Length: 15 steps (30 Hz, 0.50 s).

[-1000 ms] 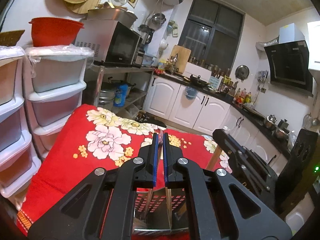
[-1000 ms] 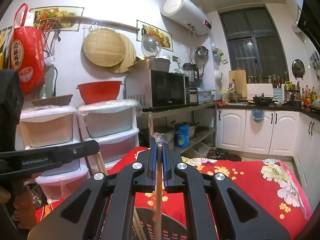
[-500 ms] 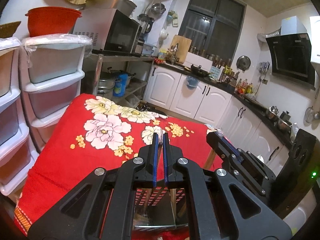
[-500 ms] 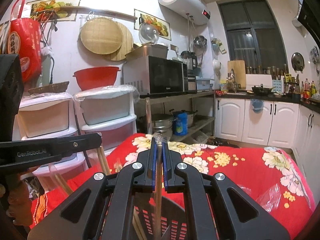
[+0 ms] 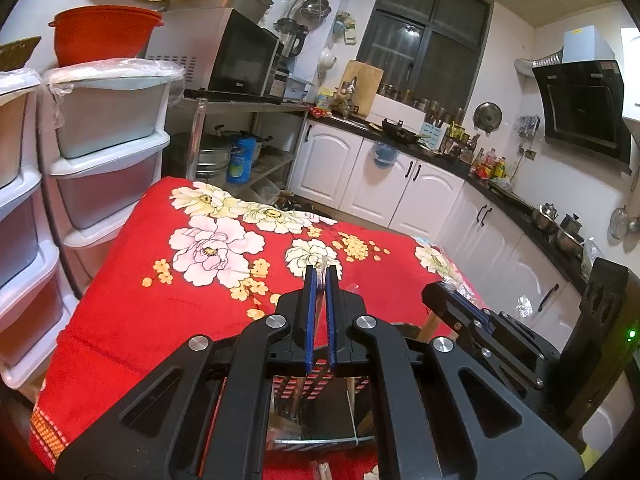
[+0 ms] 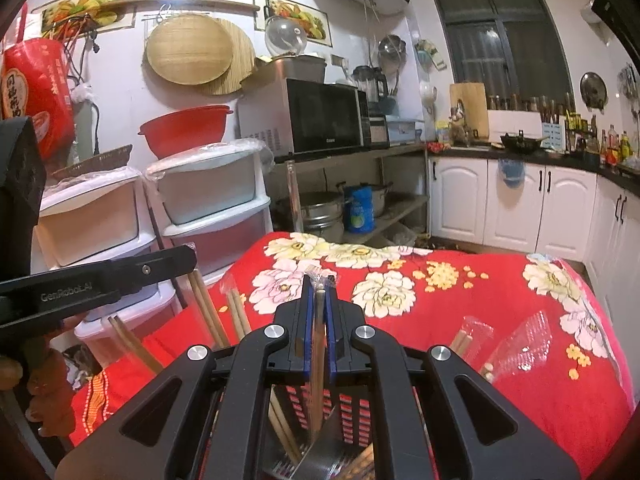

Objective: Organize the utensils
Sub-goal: 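Lower both held pairs into the basket slots, then open the left gripper to drop its pair while the right gripper opens too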

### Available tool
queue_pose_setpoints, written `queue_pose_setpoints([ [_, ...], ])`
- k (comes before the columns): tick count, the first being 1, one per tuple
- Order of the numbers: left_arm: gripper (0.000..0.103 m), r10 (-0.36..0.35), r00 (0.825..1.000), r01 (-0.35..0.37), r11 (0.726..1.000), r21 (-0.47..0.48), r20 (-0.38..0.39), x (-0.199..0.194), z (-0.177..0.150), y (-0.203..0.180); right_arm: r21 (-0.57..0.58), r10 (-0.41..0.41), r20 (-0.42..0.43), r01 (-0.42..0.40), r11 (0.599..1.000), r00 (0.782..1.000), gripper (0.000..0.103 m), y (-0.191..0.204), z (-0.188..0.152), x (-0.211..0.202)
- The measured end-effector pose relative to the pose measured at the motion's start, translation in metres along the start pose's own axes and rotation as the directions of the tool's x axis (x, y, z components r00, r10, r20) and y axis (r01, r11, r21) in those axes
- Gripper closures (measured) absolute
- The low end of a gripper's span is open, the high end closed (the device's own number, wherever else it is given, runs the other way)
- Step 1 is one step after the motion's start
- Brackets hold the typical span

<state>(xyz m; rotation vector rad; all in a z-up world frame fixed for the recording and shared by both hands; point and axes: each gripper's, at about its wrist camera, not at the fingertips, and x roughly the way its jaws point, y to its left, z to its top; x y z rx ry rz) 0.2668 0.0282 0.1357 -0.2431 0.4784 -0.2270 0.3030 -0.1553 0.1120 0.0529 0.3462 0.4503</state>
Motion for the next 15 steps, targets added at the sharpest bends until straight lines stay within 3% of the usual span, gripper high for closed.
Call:
queue_pose_setpoints([
  [5,0.102,0.002,1.000,-0.002,1.000,-0.008,-0.007,-0.005,-0.006,0.000,0.011,0.009,-0.032,-0.008,1.000,0.999,0.097,0.000,-0.001,-0.005],
  [10,0.102,0.000,1.000,-0.001,1.000,-0.028,-0.011,-0.011,-0.010,0.004,0.022,0.010,-0.057,-0.008,1.000,0.998,0.088,-0.001,-0.005,-0.011],
  [12,0.100,-0.005,1.000,0.004,0.999,-0.041,-0.013,-0.013,-0.010,0.008,0.027,0.003,-0.067,-0.001,1.000,0.998,0.087,-0.002,-0.006,-0.012],
  [15,0.091,-0.011,1.000,0.010,0.998,-0.056,-0.017,-0.016,-0.011,0.010,0.046,0.003,-0.086,0.001,0.999,0.996,0.079,-0.005,-0.009,-0.015],
])
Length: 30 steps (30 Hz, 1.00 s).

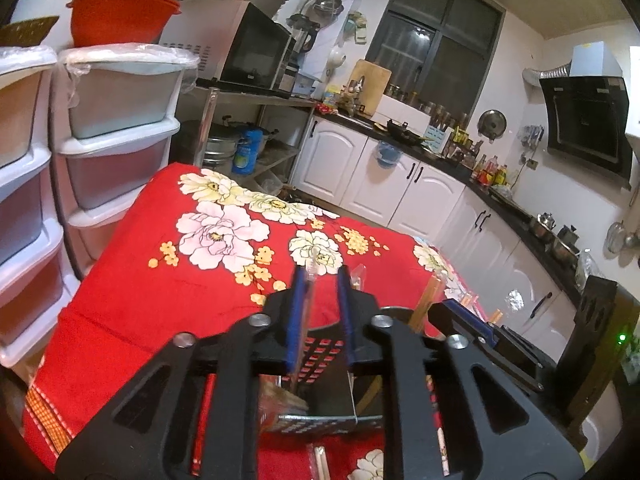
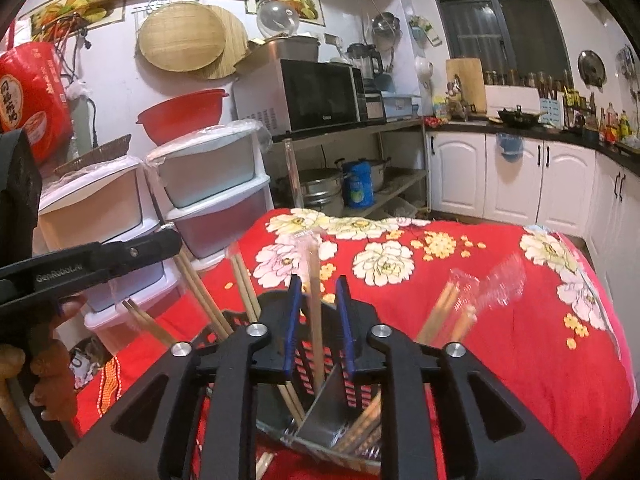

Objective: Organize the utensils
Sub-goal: 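Open the left gripper to drop its pair while the right gripper opens too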

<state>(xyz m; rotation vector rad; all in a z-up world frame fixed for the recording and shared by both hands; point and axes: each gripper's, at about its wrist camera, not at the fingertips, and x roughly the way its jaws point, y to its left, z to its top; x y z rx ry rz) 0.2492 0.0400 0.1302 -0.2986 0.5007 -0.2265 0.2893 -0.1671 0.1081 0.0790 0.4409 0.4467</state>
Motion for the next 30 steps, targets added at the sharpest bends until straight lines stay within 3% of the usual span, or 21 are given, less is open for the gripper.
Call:
queue_pose_setpoints([
  [3,0.089,0.005,1.000,-0.005,1.000,-0.003,0.002,-0.006,-0.002,0.000,0.013,0.000,-0.003,0.000,1.000,1.000,0.075,-0.003,-0.002,-0.007],
  [5,0.081,0.006,1.000,-0.006,1.000,-0.005,0.003,-0.010,-0.004,-0.001,0.013,-0.003,-0.004,0.003,1.000,1.000,0.071,-0.004,-0.003,-0.011],
  [16,0.060,0.006,1.000,-0.006,1.000,-0.003,0.009,-0.029,-0.009,-0.002,0.008,-0.005,-0.016,0.005,1.000,1.000,0.051,-0.003,-0.012,-0.041],
  [30,0.034,0.000,1.000,0.000,1.000,0.011,0.016,-0.069,-0.028,-0.009,0.008,-0.009,-0.027,0.009,1.000,1.000,0.042,-0.003,-0.028,-0.074],
])
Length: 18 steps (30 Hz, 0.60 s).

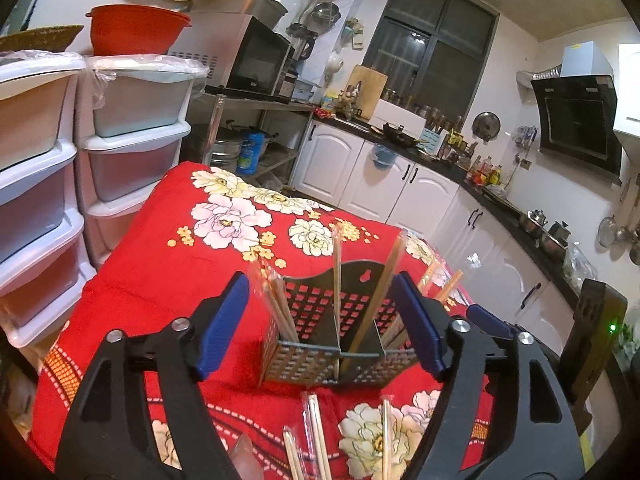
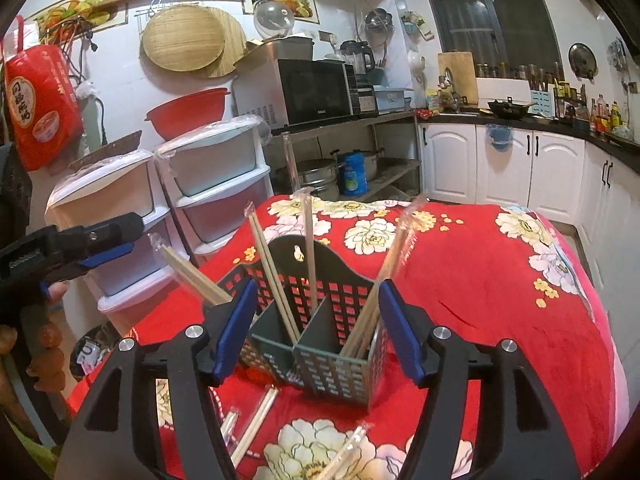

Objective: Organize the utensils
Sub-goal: 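Move both open grippers down to the wrapped chopsticks on the tablecloth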

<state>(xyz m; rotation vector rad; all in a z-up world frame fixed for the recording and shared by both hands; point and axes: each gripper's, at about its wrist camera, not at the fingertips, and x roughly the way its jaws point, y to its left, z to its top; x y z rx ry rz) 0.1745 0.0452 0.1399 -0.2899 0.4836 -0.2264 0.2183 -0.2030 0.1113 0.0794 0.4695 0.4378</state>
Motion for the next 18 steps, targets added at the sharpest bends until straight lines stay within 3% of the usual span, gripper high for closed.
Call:
queue_pose_setpoints([
  [4,0.031,0.002,1.000,-0.002,1.000,0.005,0.002,-0.009,-0.007,-0.002,0.000,-0.003,-0.007,0.003,1.000,1.000,0.041,0.001,-0.004,-0.006],
  [13,0.012,-0.012,1.000,0.012,1.000,0.012,0.001,-0.022,-0.021,-0.003,-0.002,-0.006,-0.019,0.006,1.000,1.000,0.035,0.003,-0.015,-0.018],
  [18,0.012,-0.005,1.000,0.005,1.000,0.011,-0.008,-0.025,-0.028,0.001,-0.003,-0.004,-0.025,0.004,1.000,1.000,0.032,0.004,-0.021,-0.025],
])
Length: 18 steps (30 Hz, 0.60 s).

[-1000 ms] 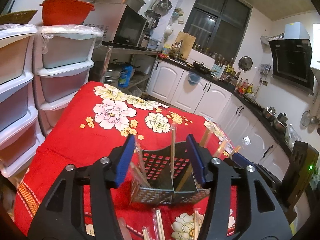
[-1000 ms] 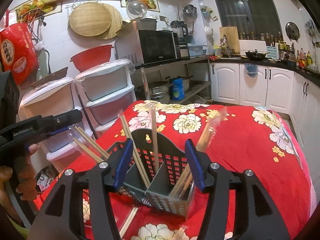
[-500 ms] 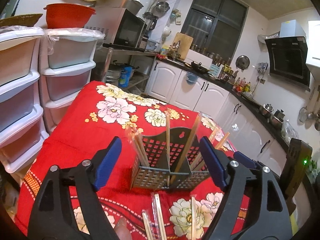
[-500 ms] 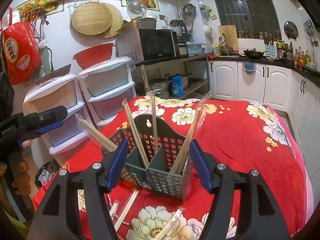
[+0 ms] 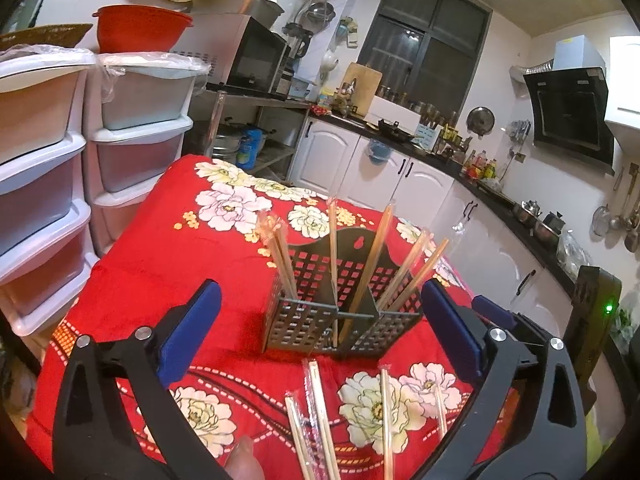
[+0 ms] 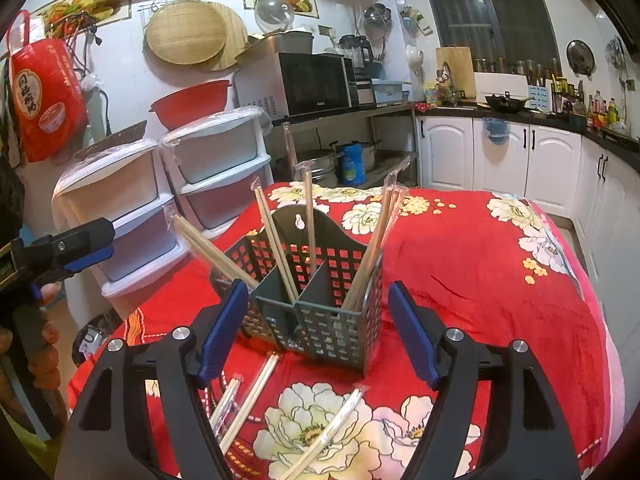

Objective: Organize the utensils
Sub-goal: 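Move both open grippers down to the wrapped chopsticks on the tablecloth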

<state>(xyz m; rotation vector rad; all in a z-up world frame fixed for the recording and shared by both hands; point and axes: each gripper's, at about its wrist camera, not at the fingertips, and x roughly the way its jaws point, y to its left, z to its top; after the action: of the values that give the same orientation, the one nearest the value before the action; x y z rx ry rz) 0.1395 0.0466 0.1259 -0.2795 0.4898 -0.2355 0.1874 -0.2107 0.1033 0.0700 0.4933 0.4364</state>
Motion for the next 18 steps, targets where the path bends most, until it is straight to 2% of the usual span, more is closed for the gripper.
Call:
queue_pose_setpoints([
  [18,0.012,0.002,0.996,-0.004,1.000,-0.027,-0.093,0.010,-0.035,0.012,-0.017,-0.017,-0.080,0.016,1.000,0.997,0.032,0.000,-0.032,-0.007],
])
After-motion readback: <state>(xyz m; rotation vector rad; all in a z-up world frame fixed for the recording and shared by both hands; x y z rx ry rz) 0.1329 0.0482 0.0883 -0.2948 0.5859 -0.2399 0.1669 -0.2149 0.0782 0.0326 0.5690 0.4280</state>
